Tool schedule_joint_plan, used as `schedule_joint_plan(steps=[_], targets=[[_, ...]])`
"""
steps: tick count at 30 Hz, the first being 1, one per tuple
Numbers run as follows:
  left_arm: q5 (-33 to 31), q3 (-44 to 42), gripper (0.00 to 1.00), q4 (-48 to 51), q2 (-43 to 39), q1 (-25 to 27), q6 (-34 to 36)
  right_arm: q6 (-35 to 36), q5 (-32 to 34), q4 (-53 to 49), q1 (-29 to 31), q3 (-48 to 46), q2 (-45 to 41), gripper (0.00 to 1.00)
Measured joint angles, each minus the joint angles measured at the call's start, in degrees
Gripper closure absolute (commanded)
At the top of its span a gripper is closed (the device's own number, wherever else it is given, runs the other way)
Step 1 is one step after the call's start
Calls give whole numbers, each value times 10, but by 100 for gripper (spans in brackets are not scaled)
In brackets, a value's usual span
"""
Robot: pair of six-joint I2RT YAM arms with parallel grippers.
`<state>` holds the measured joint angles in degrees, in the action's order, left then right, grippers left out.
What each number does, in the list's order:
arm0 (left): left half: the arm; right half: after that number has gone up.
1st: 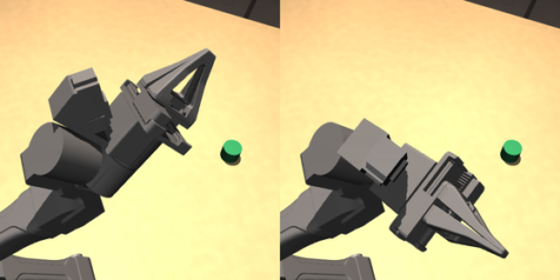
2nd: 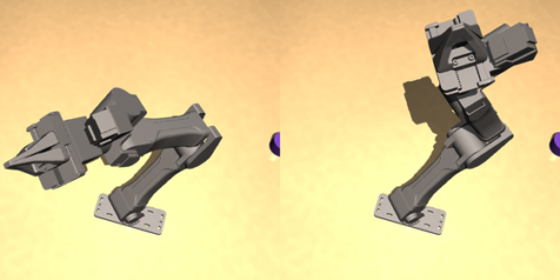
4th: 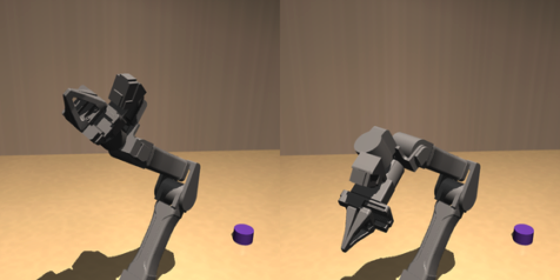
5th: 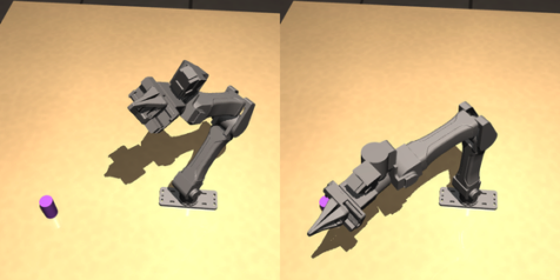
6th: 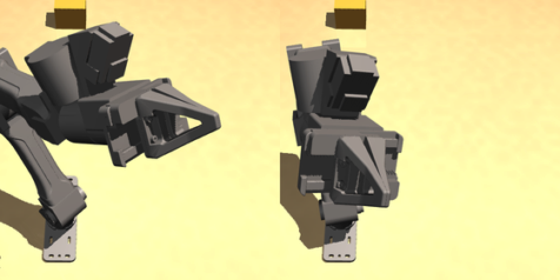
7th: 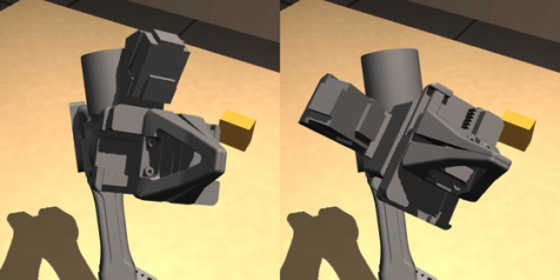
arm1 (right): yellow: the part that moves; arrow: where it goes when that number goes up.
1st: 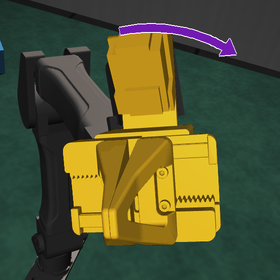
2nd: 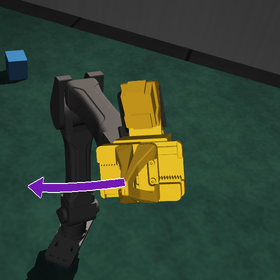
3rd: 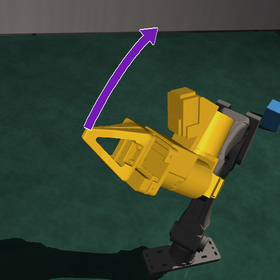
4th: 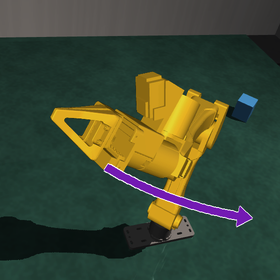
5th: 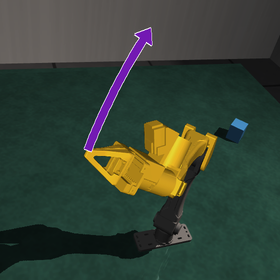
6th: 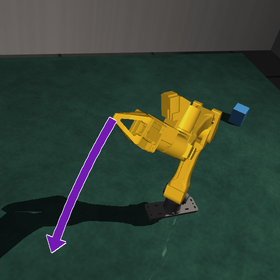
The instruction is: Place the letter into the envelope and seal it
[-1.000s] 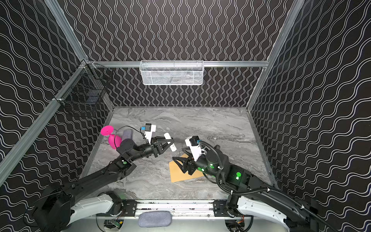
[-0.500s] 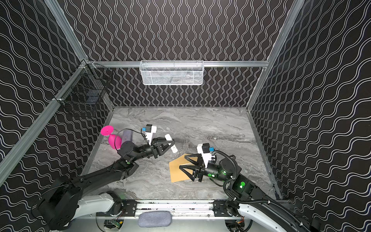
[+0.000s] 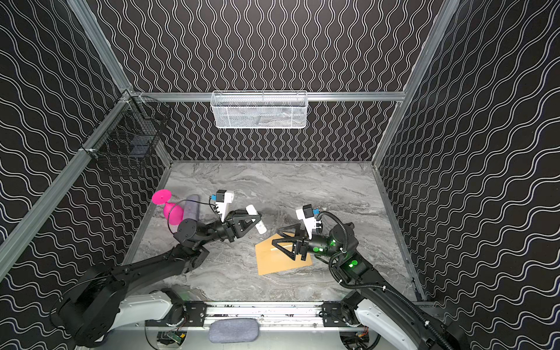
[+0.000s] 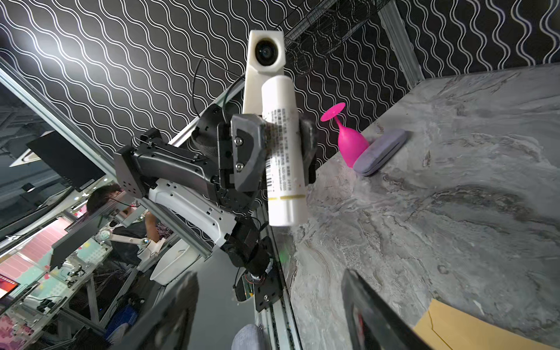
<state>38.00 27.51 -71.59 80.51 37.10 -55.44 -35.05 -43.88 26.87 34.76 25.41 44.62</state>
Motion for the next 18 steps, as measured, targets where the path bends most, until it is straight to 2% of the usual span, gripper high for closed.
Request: schedule_joint_plan(steps=[4,10,14,18], targets=[[2,-21,100,-20,7,0,-15,2,27,-53,0,16,-9,24],[-23,-88,100,37,-62,0,0,32,204,-219,-14,32,-7,21],[-35,-130,100,85,-85,0,8,58,252,-238,-62,39,120,19],[-45,-161,100,116,-99,0,15,97,243,-257,-106,116,271,16]])
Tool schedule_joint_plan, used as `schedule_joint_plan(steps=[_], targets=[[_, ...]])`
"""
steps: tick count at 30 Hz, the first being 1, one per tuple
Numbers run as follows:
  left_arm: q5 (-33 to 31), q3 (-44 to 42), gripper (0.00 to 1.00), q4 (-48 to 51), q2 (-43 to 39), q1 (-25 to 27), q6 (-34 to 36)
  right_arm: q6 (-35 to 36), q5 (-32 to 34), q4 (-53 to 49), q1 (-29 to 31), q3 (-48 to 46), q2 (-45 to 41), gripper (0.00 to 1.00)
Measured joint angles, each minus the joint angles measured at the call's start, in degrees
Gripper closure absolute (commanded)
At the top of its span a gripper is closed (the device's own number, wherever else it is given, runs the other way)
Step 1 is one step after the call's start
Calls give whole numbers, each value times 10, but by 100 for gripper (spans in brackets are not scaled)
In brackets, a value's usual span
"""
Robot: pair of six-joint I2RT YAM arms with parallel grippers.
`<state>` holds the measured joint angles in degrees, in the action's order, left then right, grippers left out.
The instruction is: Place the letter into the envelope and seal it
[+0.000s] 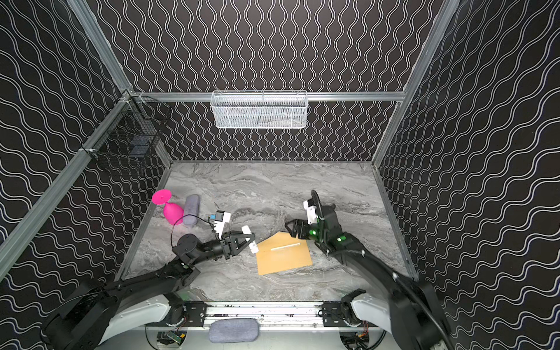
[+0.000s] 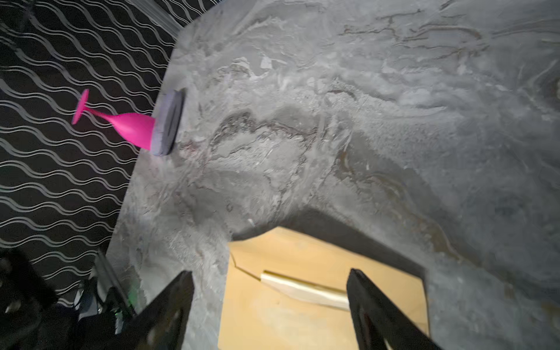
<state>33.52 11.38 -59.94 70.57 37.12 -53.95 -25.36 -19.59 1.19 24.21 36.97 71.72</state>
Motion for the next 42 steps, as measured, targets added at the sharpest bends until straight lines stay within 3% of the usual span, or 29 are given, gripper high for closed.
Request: schedule_joint_plan(steps=[9,20,25,30,36,42], targets=[[-22,-23,100,90,-51,0,16,59,-69,-10,-15,109,200,19],[-38,-36,100,118,-66,0,17,85,-137,-42,-12,27,144,23],[-38,-36,100,121,-80,0,16,85,-128,-53,4,-8,89,26],[-40,-43,100,144,-120,4,14,99,-78,-82,4,9,49,18],[-49,-51,100,207,-176,7,14,134,-38,-75,4,86,149,20],[-56,-62,100,225,-189,7,15,167,-78,-76,4,122,223,22]])
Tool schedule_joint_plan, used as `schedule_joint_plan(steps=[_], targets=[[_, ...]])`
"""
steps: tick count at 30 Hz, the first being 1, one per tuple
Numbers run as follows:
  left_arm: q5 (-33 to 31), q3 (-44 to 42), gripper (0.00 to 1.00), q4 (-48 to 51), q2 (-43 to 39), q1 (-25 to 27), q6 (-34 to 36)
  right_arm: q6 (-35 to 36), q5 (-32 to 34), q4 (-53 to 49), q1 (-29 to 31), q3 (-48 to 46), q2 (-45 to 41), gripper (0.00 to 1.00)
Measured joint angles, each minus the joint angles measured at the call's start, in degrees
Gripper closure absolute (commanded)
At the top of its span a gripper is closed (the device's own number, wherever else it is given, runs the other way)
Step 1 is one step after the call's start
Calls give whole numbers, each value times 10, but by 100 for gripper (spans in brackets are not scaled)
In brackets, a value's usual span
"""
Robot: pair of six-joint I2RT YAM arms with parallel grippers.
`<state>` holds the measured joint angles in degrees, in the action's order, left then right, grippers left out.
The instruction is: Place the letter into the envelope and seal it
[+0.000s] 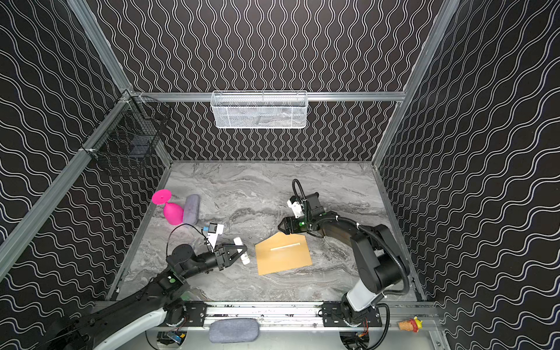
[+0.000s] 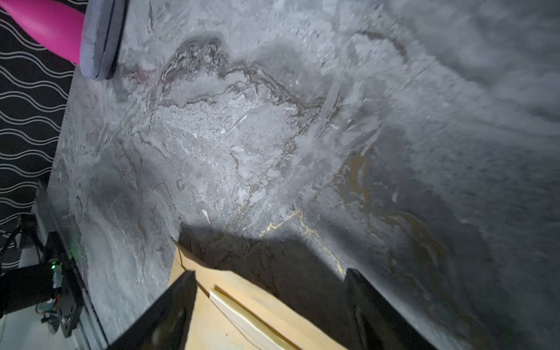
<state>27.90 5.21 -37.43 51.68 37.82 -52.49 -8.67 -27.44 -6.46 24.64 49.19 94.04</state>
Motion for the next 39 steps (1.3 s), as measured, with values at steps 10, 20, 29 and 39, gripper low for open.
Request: schedule_joint_plan(steps=[10,20,29,39], targets=[[5,-4,100,-18,32,3,-1,5,-33,-13,14,-83,-64,35],[1,-7,100,-36,52,4,-2,-42,3,-12,97,-157,-120,42],[-8,-16,100,-37,51,4,-12,-92,49,52,144,-233,-170,66],[-21,-14,100,-15,65,4,-10,-175,97,139,158,-297,-221,90]])
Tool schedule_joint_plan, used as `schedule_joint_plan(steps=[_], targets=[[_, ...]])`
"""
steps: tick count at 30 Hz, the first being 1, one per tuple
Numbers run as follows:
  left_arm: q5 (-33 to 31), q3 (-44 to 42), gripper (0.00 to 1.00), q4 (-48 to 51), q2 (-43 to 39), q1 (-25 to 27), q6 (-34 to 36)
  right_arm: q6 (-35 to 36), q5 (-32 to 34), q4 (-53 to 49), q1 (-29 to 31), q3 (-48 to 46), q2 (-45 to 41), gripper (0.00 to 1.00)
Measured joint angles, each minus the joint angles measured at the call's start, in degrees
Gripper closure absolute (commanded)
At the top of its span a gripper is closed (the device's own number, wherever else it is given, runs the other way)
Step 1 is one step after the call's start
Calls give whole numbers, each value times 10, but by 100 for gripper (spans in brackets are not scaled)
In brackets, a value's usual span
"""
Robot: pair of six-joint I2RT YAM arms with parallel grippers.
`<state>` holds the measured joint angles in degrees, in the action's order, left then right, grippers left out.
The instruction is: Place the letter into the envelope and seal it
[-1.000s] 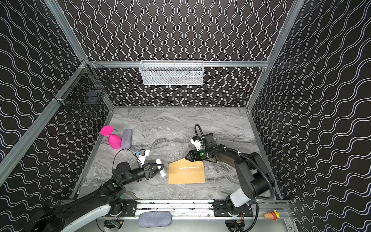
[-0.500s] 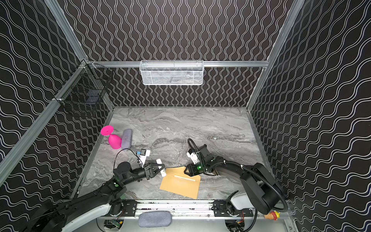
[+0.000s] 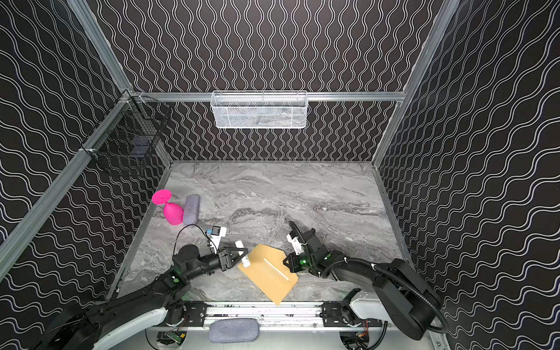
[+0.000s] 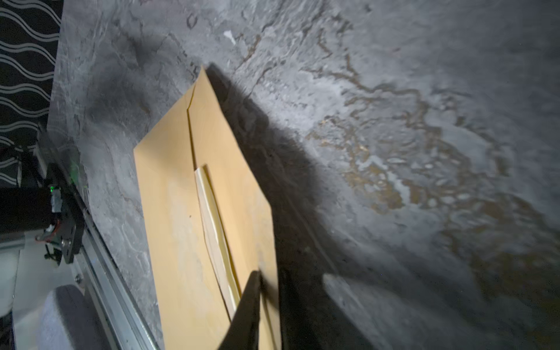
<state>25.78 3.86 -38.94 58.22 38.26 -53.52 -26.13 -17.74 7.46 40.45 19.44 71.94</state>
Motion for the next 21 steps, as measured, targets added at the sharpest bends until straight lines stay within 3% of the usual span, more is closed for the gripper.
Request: schedule_joint_plan(steps=[4,8,14,21], targets=[[0,22,100,15,30,0,13,-40,35,33,2,-23,-21,90],[5,41,100,9,85,0,27,-68,64,50,21,-27,-39,82],[2,42,100,13,151,0,43,-89,57,60,52,-13,-38,59],[-17,43,100,10,228,0,71,-85,23,79,76,11,5,52]])
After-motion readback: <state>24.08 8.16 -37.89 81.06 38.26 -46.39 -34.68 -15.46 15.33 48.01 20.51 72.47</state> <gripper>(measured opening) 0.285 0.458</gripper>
